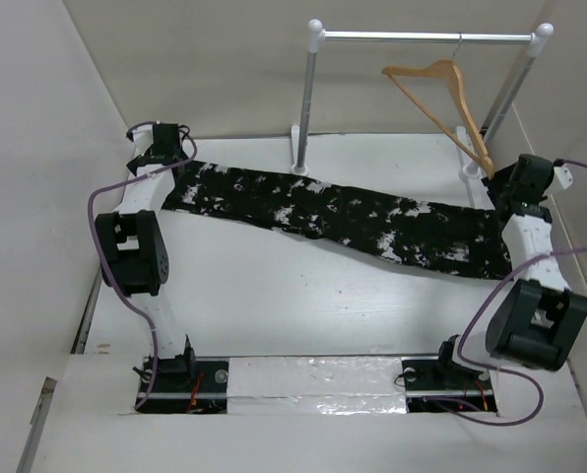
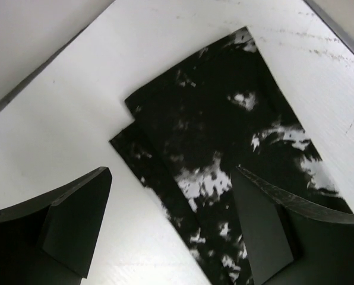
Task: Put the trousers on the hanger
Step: Fold the trousers at the center of the board.
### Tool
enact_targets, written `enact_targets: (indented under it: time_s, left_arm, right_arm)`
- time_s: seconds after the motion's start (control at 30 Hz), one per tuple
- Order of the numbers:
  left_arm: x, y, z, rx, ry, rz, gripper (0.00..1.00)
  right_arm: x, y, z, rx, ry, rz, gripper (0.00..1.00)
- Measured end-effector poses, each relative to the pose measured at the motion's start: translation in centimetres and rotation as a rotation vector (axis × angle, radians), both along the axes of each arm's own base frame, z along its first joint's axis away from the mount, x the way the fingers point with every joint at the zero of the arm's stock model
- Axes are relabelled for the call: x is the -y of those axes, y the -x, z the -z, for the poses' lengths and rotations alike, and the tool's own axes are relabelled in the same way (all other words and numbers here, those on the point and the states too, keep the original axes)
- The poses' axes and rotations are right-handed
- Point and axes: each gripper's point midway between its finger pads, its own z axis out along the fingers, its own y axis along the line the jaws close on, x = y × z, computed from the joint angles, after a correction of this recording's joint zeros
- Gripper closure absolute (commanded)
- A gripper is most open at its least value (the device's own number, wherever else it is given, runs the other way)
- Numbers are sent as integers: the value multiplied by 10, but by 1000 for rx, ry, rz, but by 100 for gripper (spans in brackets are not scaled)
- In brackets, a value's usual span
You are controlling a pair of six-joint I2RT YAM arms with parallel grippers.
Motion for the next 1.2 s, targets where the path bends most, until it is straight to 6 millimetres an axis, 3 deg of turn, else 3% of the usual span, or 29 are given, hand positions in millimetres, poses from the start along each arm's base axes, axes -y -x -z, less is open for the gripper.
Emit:
enact_targets:
  time_s: [0.03, 0.07, 0.2, 0.3, 0.33, 0.4, 0.43, 0.63, 0.73, 0.8, 0.83, 0.9, 1.2]
  left_arm:
    - [-1, 9, -1, 2, 14, -3, 21]
    - [1, 10, -1, 13, 27, -3, 20]
    - [4, 28, 30, -33, 97, 0, 18]
    - [13, 31, 62, -94, 159, 16, 18]
    - [17, 31, 72, -109, 180, 21, 18]
    - [23, 32, 88, -133, 221, 25, 18]
    - [26, 33, 93, -141, 240, 26, 18]
    - [32, 28, 98, -113, 306, 13, 24]
    - [31, 22, 98, -94, 321, -4, 36]
    - [31, 18, 98, -78, 330, -10, 63]
    - [31, 18, 99, -77, 331, -11, 83]
    - [29, 16, 103, -78, 333, -16, 100]
    - [13, 21, 105, -83, 284, -37, 100]
  right_arm:
    - [-7, 8, -5, 26, 5, -13, 83]
    - [-15, 15, -7, 49, 11, -29, 98]
    - [-59, 46, 11, 98, -13, -134, 100]
    - [-86, 68, 46, 72, -63, -213, 72]
    - [-93, 76, 60, 51, -85, -236, 52]
    - [-105, 91, 81, 12, -120, -275, 34]
    - [-109, 96, 87, 3, -125, -292, 19]
    - [-127, 124, 98, 33, -128, -357, 17]
    - [-135, 133, 118, -9, -166, -384, 19]
    - [-138, 139, 135, -53, -192, -386, 20]
    - [-140, 142, 141, -73, -205, -387, 19]
    - [-141, 145, 149, -101, -222, -387, 19]
    - [-137, 145, 159, -133, -256, -369, 21]
